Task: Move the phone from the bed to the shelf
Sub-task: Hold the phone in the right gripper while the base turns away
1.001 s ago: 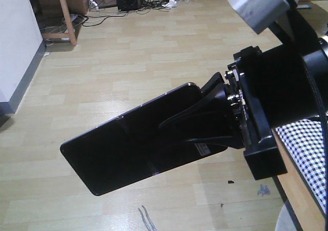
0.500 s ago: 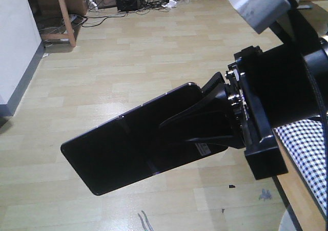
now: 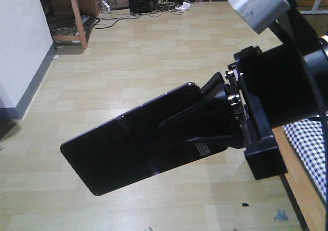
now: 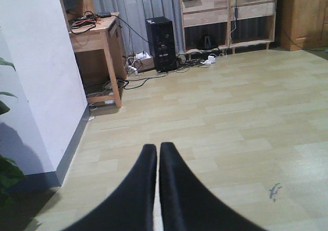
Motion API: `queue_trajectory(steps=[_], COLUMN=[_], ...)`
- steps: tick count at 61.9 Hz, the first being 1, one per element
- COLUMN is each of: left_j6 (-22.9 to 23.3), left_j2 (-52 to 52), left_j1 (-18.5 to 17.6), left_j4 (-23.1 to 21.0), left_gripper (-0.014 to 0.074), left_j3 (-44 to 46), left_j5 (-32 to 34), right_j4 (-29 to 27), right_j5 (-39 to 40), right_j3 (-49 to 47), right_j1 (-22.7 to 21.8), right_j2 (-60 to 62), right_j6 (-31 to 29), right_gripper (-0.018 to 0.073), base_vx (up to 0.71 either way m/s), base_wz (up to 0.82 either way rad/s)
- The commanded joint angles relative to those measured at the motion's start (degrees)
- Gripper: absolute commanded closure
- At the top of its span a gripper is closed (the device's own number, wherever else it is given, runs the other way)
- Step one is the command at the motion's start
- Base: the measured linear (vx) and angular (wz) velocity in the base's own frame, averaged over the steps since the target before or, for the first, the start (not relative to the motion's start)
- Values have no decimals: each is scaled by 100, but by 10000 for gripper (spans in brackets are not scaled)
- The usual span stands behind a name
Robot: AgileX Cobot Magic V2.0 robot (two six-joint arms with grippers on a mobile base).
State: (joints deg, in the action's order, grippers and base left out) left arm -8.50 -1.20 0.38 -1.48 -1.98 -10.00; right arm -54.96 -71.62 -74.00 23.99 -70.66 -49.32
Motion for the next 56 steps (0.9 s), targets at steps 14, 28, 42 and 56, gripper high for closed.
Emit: queue_trajectory(steps=[14,28,42,56], left_j6=[33,33,33,33], left_j2=[-25,-25,-25,-25], left_j1=[-35,-35,-35,-35], left_j4=[-52,-52,-52,-52], left_gripper=[595,595,595,595], left_j3=[132,132,132,132], left_j5=[444,444,444,444], right_j4=[-450,-450,-450,-450], right_j5=[-152,-152,-152,-152], right_j3=[-146,-146,-146,-146], right_j1=[-13,-13,-13,-13], right_j2=[165,178,178,178], right_j6=[0,-7,-22,-22], right_gripper=[561,561,561,561], base_vx=[26,31,35,38], base_wz=[2,1,-1,-2])
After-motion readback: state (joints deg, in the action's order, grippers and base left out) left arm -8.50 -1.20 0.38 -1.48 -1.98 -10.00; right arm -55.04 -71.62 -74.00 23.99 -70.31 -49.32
